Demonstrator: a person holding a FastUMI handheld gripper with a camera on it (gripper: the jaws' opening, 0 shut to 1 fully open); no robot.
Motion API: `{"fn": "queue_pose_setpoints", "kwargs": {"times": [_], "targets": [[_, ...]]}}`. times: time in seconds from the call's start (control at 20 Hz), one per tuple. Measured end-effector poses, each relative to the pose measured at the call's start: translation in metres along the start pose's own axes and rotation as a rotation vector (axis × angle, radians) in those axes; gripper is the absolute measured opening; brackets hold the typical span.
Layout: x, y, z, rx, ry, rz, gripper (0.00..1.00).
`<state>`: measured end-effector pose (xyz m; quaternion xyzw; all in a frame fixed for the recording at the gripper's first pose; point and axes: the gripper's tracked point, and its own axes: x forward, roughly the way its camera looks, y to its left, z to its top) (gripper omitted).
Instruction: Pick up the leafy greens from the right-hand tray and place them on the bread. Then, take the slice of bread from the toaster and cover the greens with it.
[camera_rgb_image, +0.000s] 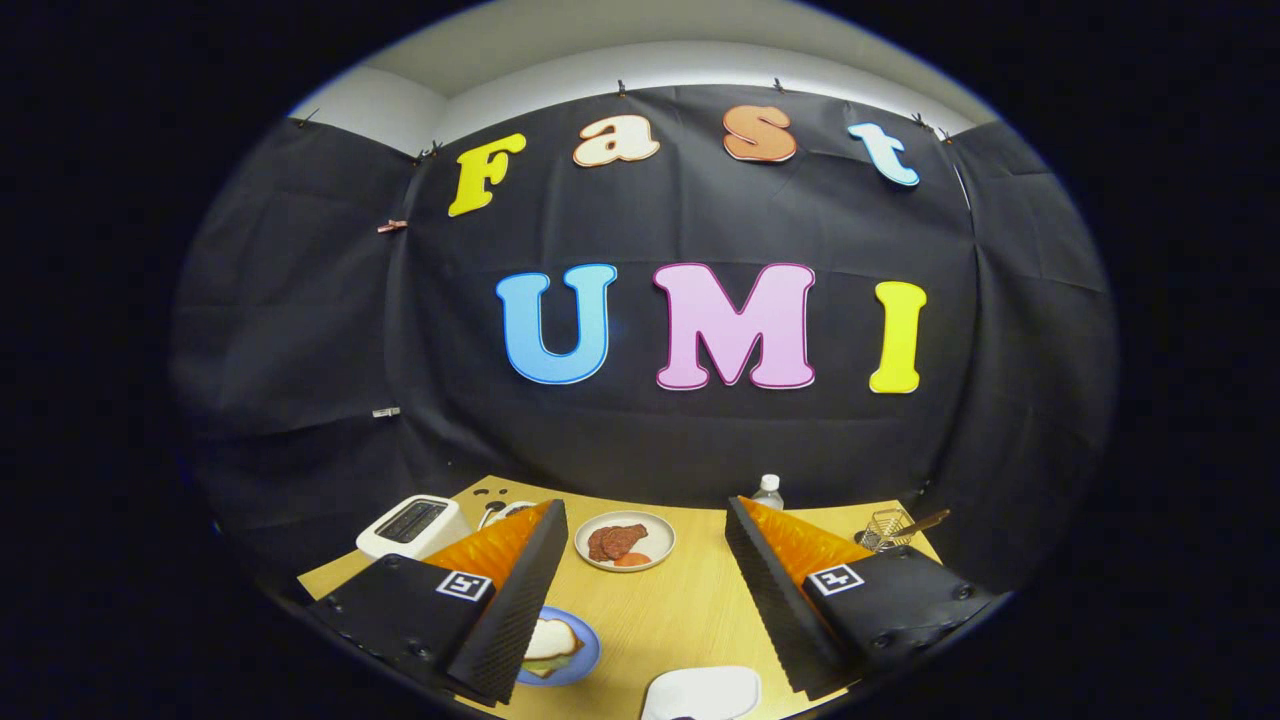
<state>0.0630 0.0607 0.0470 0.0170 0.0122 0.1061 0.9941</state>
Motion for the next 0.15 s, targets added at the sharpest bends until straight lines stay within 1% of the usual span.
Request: {"fn": "queue_pose_setpoints", "kwargs": {"times": [0.15], "targets": [[-0.0040, -0.0126, -0.0026, 0.010, 0.004, -0.017, 0.98]]}}
